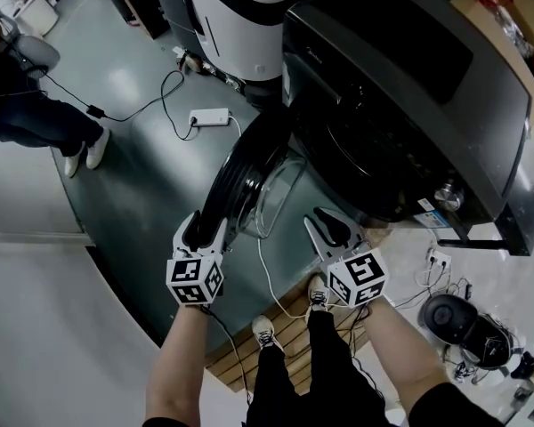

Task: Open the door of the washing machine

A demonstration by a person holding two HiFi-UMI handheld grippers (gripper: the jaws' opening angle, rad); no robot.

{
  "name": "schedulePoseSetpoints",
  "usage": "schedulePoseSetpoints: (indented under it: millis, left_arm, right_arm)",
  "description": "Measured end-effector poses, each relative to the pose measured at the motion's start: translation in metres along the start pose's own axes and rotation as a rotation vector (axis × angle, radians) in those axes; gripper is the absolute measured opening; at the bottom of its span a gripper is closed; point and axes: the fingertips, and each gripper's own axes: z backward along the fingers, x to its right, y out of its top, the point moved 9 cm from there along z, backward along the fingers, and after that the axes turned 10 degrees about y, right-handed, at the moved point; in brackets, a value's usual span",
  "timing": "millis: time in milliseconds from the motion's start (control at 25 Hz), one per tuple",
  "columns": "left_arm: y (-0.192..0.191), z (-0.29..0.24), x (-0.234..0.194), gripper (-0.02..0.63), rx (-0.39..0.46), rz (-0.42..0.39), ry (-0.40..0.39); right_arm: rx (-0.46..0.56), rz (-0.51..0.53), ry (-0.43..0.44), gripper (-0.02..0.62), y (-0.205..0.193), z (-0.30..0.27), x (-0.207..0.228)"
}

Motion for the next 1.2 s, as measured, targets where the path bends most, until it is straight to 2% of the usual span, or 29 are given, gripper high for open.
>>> schedulePoseSetpoints:
  millis: [240,360,560,640,680,760,800,1000,1200]
  left_arm:
    - [0.003,0.014,-0.001,0.27,-0.01,-0.004,0.0]
    - [0.009,0.034,0.002,0.27,0.012,-0.015,-0.014]
    - [0.032,0.078,0.011,0.27,0.093,-0.052,-0.088]
    - [0.044,0.097,0.016,0.266,0.12,-0.057,-0.13]
    - [0.049,0.108,0.019,0.242,0.128,-0.066,-0.151]
    - [0.059,0.129,0.027,0.068,0.146,-0.101,-0.196]
    - [0.063,0.139,0.031,0.047,0.158,-0.122,-0.221]
    - [0.073,0.189,0.055,0.018,0.199,-0.207,-0.3]
    - [0.077,0.228,0.073,0.017,0.224,-0.189,-0.365]
  right_arm:
    - [0.014,-0.001,-0.011,0.103,0.008,0.01,-0.003]
    - [0.025,0.0,-0.023,0.099,0.016,0.019,-0.011]
    - [0.059,0.013,-0.065,0.072,0.033,0.043,-0.034]
    - [0.079,0.024,-0.094,0.03,0.041,0.055,-0.045]
    - [0.089,0.027,-0.104,0.019,0.045,0.061,-0.051]
    - [0.113,0.027,-0.115,0.018,0.053,0.074,-0.064]
    - [0.125,0.028,-0.121,0.017,0.057,0.081,-0.071]
    - [0.16,0.044,-0.168,0.017,0.069,0.117,-0.11]
    - [0.2,0.04,-0.225,0.017,0.074,0.155,-0.143]
